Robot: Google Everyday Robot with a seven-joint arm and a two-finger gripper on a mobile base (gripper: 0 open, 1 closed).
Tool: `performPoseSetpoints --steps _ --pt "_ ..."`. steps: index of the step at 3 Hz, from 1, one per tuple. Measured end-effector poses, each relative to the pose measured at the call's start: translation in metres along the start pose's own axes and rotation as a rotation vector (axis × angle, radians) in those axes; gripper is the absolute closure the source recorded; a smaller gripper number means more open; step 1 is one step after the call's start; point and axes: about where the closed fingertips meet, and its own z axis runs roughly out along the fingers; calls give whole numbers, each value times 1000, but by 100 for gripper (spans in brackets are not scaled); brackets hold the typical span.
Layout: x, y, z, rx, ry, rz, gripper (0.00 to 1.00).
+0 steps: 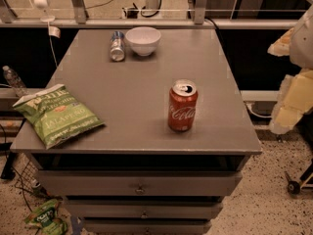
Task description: Move coke can near green jalapeno chip bag
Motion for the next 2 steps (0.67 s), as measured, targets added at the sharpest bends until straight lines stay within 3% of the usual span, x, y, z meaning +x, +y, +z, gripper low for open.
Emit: performPoseSetpoints --steps 1,2 --pt "-1 -1 0 4 -6 -1 0" --pt "-23 -13 35 -57 -144 -26 0"
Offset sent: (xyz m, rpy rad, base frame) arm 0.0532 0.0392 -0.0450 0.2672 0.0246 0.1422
